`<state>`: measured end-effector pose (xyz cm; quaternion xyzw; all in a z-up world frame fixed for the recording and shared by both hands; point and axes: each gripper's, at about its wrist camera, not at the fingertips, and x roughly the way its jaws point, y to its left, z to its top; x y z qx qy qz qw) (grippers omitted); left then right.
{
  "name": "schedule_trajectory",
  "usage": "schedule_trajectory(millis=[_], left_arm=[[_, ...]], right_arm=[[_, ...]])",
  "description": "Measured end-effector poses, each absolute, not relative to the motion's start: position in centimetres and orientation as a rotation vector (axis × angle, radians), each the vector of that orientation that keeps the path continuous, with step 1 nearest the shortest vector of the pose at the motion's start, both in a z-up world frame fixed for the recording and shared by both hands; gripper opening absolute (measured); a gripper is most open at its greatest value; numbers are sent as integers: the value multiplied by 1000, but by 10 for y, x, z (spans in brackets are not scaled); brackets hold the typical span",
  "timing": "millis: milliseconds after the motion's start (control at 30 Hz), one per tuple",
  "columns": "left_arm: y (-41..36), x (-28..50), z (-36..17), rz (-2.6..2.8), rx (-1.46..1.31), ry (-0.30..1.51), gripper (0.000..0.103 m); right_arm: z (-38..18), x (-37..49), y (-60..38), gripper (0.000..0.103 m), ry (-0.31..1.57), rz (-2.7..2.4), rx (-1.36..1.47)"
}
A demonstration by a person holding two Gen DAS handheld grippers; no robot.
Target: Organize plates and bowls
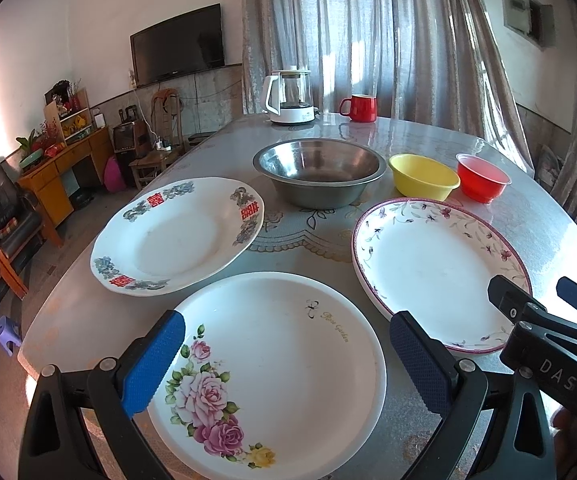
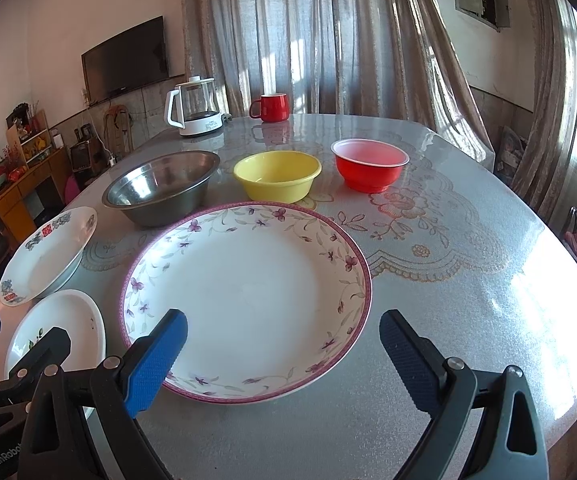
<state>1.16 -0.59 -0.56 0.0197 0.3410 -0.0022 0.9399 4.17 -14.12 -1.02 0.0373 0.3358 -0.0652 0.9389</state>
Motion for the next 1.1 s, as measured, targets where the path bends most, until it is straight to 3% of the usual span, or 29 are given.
schedule_trajectory(millis=[700, 800, 933, 1000, 1067, 1100], left_arm=[[-22, 28, -4, -101, 58, 738, 103], [-25, 40, 1, -130, 89, 751, 103], [-30, 63, 9, -199, 75, 785, 101], [-35, 77, 8, -218, 89, 806, 95], [-40, 93, 3, -244, 95, 848, 83], [-42, 100, 0, -261, 93, 867, 79]], right_arm=[[-9, 46, -174, 97, 677, -128, 152], [-8, 49, -201, 86, 685, -144, 218], [-17, 56, -232, 61, 736, -148, 311], [-24, 59, -241, 54, 760, -153, 332], [-31, 65, -245, 41, 794, -128, 362], [-35, 67, -247, 40, 807, -111, 374]])
